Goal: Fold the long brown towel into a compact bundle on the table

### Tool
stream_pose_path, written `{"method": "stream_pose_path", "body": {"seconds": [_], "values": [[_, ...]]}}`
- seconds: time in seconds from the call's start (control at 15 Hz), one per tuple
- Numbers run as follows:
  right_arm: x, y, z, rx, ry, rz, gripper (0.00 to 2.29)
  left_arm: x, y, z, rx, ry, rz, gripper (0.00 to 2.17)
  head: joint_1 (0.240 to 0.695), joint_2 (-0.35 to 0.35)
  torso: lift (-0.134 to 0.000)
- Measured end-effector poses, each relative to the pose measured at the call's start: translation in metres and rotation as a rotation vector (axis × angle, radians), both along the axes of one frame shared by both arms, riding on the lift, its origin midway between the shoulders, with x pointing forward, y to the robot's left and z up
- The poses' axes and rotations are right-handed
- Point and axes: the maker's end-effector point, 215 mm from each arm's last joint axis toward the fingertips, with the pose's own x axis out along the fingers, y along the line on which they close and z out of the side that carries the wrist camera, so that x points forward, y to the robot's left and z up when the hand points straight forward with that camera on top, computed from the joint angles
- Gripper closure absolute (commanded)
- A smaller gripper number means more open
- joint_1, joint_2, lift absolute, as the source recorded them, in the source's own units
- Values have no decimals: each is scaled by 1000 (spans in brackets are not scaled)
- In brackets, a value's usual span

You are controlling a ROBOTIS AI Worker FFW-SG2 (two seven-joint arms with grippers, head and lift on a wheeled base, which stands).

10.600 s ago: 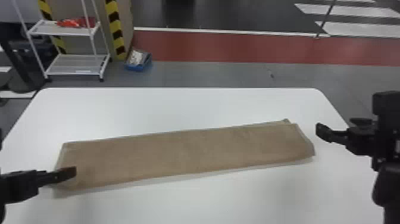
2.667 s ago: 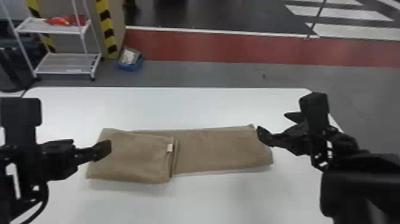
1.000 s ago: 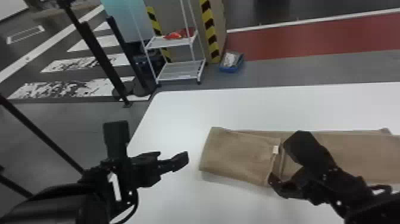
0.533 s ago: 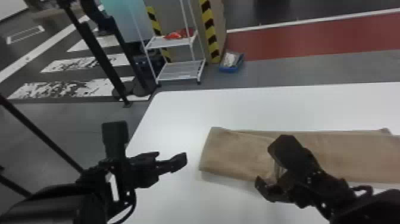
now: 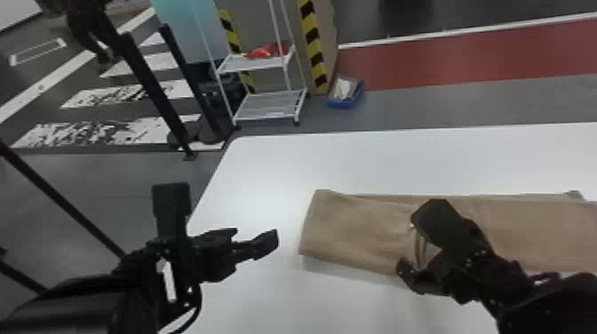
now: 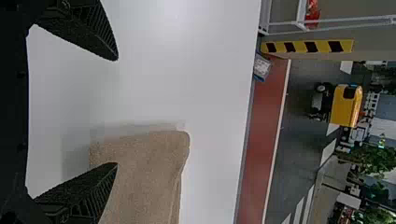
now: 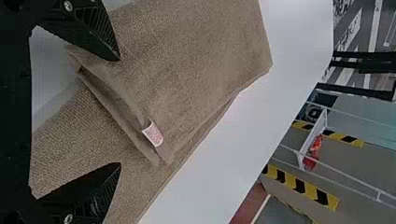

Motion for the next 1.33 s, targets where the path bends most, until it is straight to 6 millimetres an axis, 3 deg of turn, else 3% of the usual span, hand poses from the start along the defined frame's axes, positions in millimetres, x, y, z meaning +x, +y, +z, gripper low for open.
{"method": "stream_pose_path", "body": {"seconds": [0.47, 1.33], "values": [[13, -14, -5, -3, 8, -26, 286, 1, 5, -4, 1, 7, 5, 80, 695, 350, -123], [24, -19, -7, 4, 10, -29, 616, 4, 7, -2, 0, 2, 9, 83, 695, 350, -123]]}}
